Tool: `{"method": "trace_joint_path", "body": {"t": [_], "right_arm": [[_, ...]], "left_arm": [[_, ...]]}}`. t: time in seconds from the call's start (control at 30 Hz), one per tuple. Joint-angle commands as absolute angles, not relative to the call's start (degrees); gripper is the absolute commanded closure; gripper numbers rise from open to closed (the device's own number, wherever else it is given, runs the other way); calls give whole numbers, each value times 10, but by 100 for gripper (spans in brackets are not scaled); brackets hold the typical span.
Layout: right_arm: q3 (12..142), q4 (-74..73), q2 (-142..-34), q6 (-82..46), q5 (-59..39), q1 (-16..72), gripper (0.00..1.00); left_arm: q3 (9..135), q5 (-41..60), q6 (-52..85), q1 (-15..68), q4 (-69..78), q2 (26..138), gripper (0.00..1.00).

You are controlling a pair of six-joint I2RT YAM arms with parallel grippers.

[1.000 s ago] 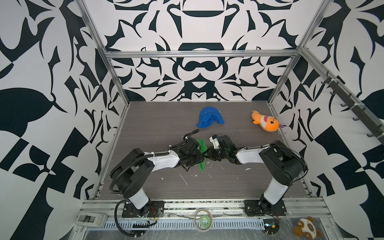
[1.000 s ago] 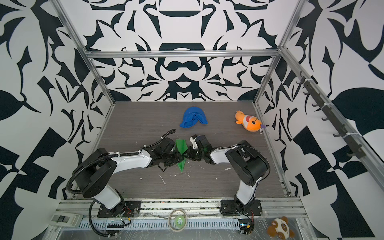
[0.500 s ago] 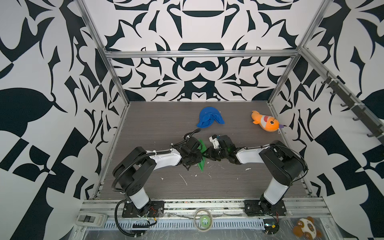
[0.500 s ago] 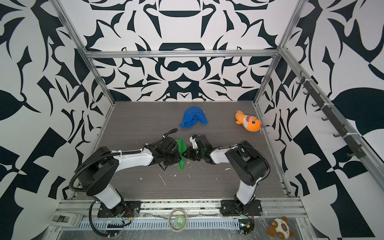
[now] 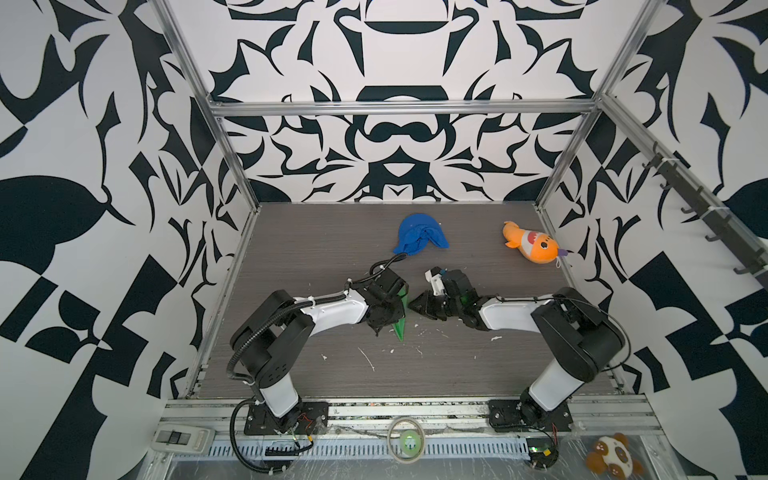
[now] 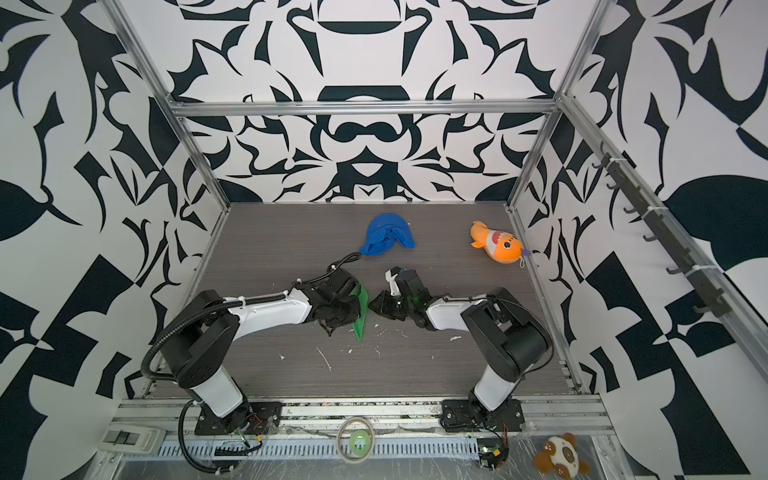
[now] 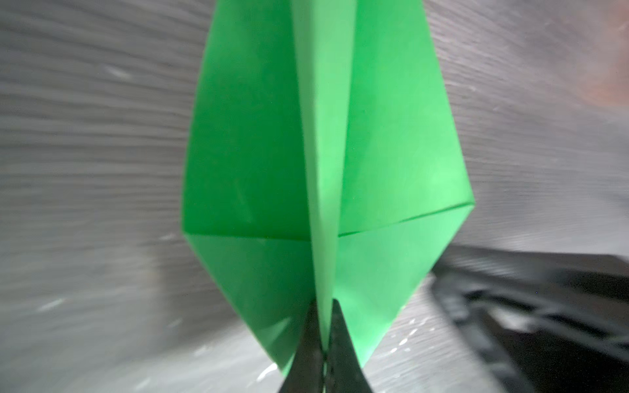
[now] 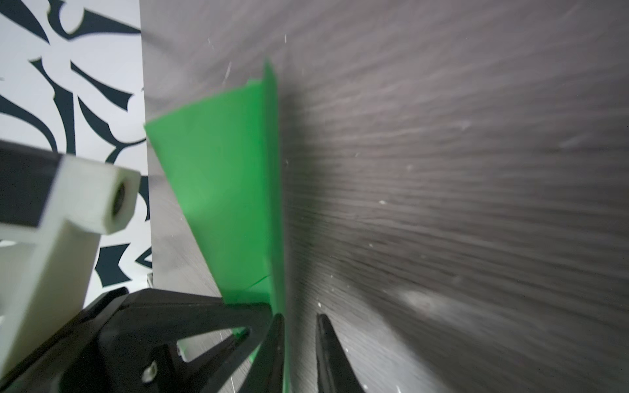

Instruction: Fold a paper plane with a square sheet of paper (pick it up from the middle)

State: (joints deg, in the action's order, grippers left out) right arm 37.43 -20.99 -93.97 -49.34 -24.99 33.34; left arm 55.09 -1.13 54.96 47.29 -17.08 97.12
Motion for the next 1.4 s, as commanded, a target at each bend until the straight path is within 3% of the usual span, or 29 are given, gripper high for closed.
{"method": "trace_joint_path", "body": {"t": [0.0,0.17,0.4,0.97,1.37], "right_arm": [[374,-165,-887,-461,-192,330,78],[371,-115,-849,-439,-141,328,78],[366,-108,-843,-440,-133,328,77],[365,-114,-856,-447,-140,327,77],[366,-115,-858,-451,-143,328,77]], "left_arm": [[581,-79,506,476,-321,936,95],[613,-126,471,475,-436,940,95],[644,-145,456,475,-481,986,93],[635,-135,482,475,-455,1048,80],[632,-130,491,476,-445,1048,84]]}}
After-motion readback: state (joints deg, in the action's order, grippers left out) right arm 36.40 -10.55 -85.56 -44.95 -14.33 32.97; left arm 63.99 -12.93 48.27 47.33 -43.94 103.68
